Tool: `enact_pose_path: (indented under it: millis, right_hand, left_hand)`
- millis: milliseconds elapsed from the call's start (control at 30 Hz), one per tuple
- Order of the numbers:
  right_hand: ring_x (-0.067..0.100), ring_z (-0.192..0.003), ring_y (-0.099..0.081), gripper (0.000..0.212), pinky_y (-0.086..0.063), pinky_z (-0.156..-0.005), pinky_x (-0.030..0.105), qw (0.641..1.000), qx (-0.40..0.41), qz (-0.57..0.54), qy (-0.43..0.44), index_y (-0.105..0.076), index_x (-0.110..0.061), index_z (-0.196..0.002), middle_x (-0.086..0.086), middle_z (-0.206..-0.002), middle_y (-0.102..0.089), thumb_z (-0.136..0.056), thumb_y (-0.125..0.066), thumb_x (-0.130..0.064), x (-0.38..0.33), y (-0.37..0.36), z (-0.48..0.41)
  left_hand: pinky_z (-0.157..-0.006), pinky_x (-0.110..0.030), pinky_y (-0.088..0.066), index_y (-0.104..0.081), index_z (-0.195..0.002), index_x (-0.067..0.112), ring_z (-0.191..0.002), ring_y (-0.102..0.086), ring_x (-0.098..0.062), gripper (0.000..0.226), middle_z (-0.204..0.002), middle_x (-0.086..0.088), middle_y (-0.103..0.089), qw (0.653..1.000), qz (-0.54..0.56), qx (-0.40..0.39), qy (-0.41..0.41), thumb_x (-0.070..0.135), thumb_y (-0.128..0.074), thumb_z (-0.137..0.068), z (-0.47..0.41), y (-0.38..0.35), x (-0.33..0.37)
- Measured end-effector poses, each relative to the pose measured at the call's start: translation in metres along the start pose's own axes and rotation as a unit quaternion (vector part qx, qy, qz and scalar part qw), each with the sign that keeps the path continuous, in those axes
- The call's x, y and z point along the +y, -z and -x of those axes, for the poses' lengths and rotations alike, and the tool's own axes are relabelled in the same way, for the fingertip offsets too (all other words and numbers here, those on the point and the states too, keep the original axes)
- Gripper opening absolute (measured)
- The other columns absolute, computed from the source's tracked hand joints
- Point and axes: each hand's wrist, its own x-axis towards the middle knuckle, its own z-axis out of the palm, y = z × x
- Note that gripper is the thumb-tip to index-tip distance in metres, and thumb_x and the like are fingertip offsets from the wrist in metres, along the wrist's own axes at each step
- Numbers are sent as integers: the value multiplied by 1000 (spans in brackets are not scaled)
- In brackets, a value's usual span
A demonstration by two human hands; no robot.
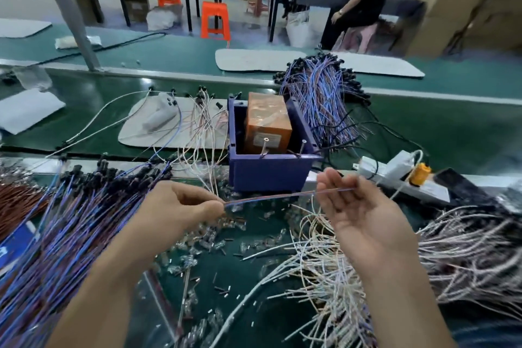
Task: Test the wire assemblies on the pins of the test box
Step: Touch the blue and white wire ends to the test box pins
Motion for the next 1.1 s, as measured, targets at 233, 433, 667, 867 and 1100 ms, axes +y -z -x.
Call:
enact_pose_path:
  millis: [233, 433, 667, 867, 1100]
  right_hand:
    - [13, -44, -35, 41, -35, -50, 26, 993, 37, -103, -33, -62, -12, -77, -1, -60, -49, -109, -39, -21, -3, 22, -24]
    - [14, -42, -26, 41, -35, -44, 24, 1000, 21, -22, -4, -65, -10, -73, 1, -55, -44, -107, -46, -24, 13, 21, -24]
    - [11, -43, -33, 38, -22, -44, 21, 944, -82, 320, 13, -76, -13, -77, 10, -58, -55, -106, -50, -14, 24, 8, -5]
    - [6, -65, -69, 21, -49, -63, 13, 888, -122, 440, 55, -77, -17, -81, 2, -77, -77, -91, -69, -2, 51, -8, 2]
    - [17, -76, -76, 20, -62, -82, 45, 857, -48, 507, 79, -80, -27, -77, -2, -74, -78, -59, -81, -35, 63, -14, 9]
  left_hand:
    - [-54, -19, -55, -83, -75, 18, -55, -63, -10, 4, -71, -10, -75, 977, 159, 105, 97, 19, -81, -72, 1, 6, -19]
    - [-67, -22, -62, -80, -71, 15, -54, -68, -1, 9, -70, 3, -73, 797, 590, 98, 84, 20, -77, -77, -8, -11, -28]
    - [-74, -28, -62, -78, -71, 14, -63, -64, -12, 18, -69, -3, -68, 927, 373, 3, 28, 21, -67, -83, -13, -31, -5]
    - [-60, -19, -57, -81, -68, 21, -60, -68, -10, 28, -73, -8, -77, 989, 145, 25, 36, 5, -75, -89, -9, -69, 20]
    - [-73, -34, -62, -81, -73, 35, -65, -71, -15, 22, -70, 0, -78, 980, 130, 145, 27, 16, -83, -83, -5, -82, 15]
